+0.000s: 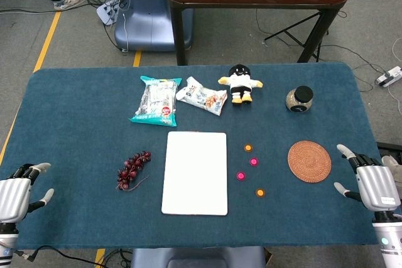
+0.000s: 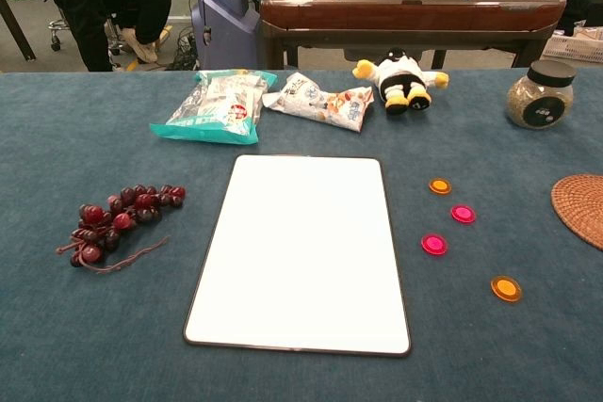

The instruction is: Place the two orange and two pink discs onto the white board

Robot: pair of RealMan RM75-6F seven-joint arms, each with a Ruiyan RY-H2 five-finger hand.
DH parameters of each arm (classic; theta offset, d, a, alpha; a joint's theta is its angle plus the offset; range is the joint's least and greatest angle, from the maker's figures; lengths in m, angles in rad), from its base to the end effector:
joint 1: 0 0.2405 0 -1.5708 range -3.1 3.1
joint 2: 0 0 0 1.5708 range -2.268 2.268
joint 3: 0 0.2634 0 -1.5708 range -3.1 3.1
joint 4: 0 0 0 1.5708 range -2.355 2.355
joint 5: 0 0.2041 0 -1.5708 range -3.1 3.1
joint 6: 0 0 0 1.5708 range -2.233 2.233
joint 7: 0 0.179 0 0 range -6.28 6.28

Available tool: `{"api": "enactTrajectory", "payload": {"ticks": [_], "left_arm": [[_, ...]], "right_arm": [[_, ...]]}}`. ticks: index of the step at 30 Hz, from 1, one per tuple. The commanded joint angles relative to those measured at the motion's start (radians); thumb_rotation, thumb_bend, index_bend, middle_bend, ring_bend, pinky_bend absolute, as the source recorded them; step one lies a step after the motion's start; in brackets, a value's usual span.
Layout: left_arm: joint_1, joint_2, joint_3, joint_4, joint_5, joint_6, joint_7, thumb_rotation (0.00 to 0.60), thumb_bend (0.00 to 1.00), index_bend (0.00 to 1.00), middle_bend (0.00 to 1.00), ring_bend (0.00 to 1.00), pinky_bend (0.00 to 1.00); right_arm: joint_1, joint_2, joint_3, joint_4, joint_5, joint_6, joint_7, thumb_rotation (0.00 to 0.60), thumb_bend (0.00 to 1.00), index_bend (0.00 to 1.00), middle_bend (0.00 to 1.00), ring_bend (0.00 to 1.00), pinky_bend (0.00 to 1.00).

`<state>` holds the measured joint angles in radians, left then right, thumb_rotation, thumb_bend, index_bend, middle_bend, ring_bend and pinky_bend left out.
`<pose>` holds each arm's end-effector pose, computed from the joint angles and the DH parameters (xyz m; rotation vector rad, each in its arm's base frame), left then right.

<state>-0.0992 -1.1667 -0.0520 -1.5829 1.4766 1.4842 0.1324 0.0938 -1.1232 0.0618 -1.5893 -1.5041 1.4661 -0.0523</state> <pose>-0.3175 0.2212 0.1563 -1.4075 -0.8184 -0.8208 -0.3166 -0.2217 0.1671 1.4170 -0.8473 0.8603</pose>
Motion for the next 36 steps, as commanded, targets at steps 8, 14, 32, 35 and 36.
{"api": "enactTrajectory", "payload": {"ticks": [8,14,32,35,36], "left_arm": [[0.003,0.006,-0.001,-0.006,0.0,0.006,-0.007,0.6,0.27,0.36,0.42,0.28,0.44],[0.007,0.013,-0.004,-0.011,-0.006,0.011,-0.022,0.6,0.27,0.36,0.43,0.28,0.45],[0.012,0.032,-0.013,-0.018,-0.01,0.021,-0.06,0.6,0.27,0.36,0.43,0.29,0.47],[0.011,0.032,-0.013,-0.017,-0.012,0.018,-0.061,0.6,0.27,0.36,0.43,0.29,0.47],[0.011,0.032,-0.013,-0.016,-0.013,0.017,-0.062,0.6,0.27,0.36,0.43,0.29,0.47]], "right_arm": [[0.009,-0.006,0.001,0.005,0.004,-0.019,0.004,0.6,0.0,0.16,0.33,0.32,0.42],[0.024,-0.033,-0.001,0.026,-0.028,-0.018,0.012,0.6,0.0,0.27,0.42,0.4,0.62],[0.166,-0.073,0.0,-0.073,0.0,-0.241,-0.272,0.6,0.01,0.46,1.0,1.0,1.0],[0.183,-0.101,-0.003,-0.056,0.025,-0.276,-0.289,0.6,0.01,0.46,1.0,1.0,1.0],[0.188,-0.11,-0.004,-0.05,0.031,-0.286,-0.292,0.6,0.01,0.46,1.0,1.0,1.0]]}}
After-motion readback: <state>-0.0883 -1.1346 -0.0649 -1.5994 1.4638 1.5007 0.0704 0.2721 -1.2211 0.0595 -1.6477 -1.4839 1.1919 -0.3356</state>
